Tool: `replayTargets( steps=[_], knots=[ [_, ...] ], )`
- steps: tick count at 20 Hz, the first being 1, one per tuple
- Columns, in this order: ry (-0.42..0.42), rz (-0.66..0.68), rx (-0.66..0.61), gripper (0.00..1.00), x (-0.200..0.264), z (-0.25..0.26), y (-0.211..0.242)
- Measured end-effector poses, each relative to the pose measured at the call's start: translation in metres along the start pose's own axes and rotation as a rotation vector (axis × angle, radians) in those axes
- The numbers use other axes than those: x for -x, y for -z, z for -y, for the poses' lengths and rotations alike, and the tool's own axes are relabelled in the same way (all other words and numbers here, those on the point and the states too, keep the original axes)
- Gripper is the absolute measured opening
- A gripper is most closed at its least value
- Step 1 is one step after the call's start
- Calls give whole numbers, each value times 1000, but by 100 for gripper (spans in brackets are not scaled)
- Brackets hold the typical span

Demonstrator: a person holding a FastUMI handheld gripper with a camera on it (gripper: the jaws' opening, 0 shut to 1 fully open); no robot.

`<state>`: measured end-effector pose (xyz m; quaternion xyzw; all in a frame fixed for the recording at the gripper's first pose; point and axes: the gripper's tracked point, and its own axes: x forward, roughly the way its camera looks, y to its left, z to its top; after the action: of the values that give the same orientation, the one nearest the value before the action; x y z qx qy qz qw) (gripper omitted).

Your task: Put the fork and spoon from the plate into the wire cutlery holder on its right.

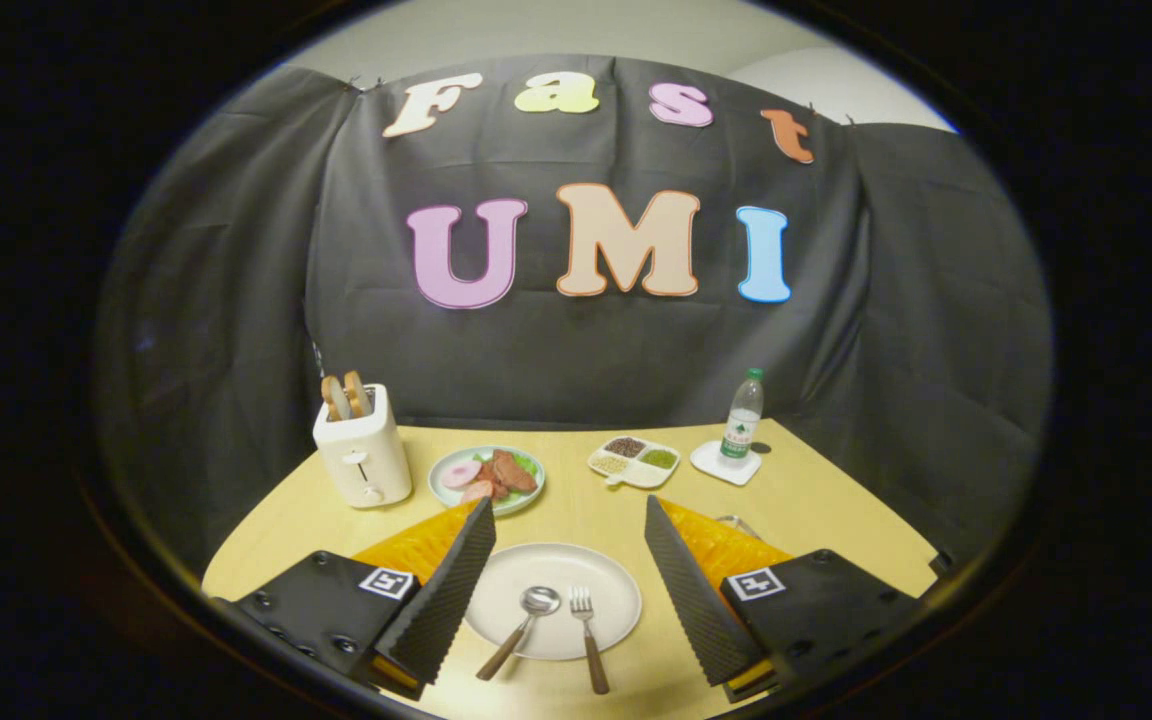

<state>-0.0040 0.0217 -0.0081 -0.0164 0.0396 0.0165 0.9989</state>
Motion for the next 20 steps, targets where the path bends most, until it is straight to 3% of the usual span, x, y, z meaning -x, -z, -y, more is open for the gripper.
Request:
replayTargets(
  steps=[10, 15, 20],
  knots=[
    [133, -281, 1, 97, -11, 5, 30],
    [240, -593, 53, 98, -9, 17, 91],
    [281, -766, -12, 98, -22, 16, 111]
  ],
)
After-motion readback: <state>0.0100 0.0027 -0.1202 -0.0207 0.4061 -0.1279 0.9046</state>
